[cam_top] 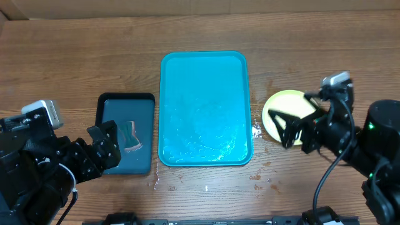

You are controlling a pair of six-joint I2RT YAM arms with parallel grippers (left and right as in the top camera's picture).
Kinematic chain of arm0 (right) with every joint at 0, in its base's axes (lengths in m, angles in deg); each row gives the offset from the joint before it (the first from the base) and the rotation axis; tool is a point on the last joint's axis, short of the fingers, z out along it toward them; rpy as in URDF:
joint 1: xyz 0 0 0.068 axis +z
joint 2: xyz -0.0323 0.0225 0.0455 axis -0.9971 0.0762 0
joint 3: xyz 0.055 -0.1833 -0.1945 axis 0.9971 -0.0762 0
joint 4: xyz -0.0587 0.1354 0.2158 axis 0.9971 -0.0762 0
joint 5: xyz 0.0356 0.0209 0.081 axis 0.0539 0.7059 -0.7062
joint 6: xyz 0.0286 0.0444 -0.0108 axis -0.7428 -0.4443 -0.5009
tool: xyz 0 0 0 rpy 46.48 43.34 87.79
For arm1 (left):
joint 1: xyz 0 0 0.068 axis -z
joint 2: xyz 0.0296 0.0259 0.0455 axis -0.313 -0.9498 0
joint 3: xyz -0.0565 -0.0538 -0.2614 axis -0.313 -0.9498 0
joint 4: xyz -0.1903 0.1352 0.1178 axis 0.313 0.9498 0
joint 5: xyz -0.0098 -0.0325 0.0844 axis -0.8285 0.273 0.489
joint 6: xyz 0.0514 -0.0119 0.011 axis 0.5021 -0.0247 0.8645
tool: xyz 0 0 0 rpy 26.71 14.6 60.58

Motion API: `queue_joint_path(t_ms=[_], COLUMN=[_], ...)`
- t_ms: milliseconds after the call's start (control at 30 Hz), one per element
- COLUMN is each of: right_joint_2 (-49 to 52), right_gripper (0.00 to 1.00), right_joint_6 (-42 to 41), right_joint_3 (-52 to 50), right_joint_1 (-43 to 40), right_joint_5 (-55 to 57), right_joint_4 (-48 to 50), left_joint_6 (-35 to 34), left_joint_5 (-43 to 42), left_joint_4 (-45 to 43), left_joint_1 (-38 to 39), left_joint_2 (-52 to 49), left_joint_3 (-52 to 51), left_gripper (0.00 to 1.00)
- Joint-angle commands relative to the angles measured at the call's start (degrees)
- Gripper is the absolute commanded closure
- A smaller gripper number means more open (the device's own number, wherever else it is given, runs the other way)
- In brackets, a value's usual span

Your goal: Clean dirty plates on tray and stack at the side

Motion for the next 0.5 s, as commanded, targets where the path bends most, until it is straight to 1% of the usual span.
queue_joint_path(t_ms=[0, 33, 133, 267, 333, 400, 467], right_joint_2=[-5.4, -7.3, -15.3, -25.8, -31.3, -38.1, -42.8], right_gripper=[0.0, 0.0, 0.0, 0.0, 0.01, 0.0, 0.0], right_joint_6=[3.1, 3.1, 1.8, 1.8, 1.7, 1.8, 1.8], right_joint_3=[-7.2, -10.3, -23.8, -39.3, -45.2, -51.3, -55.1], right_joint_1=[-0.6, -1.3, -4.7, -9.7, -11.3, -12.8, -13.6], right_joint_5=[6.8, 6.7, 3.5, -1.6, -2.0, -1.9, -1.9], right_joint_4=[7.6, 11.0, 22.1, 31.3, 33.9, 34.0, 34.0], left_joint_6=[0.7, 0.7, 0.7, 0.7, 0.7, 0.7, 0.7], left_joint_5=[-0.5, -0.5, -0.5, -0.5, -0.5, -0.5, -0.5], left_joint_4=[-0.1, -0.1, -0.1, -0.1, 0.0, -0.1, -0.1], left_joint_1=[-0.2, -0.2, -0.2, -0.2, -0.2, -0.2, -0.2], left_joint_2=[0.0, 0.0, 0.0, 0.0, 0.0, 0.0, 0.0], left_joint_3=[0.2, 0.2, 0.2, 0.2, 0.2, 0.2, 0.2], left_gripper=[0.0, 0.0, 0.0, 0.0, 0.0, 0.0, 0.0])
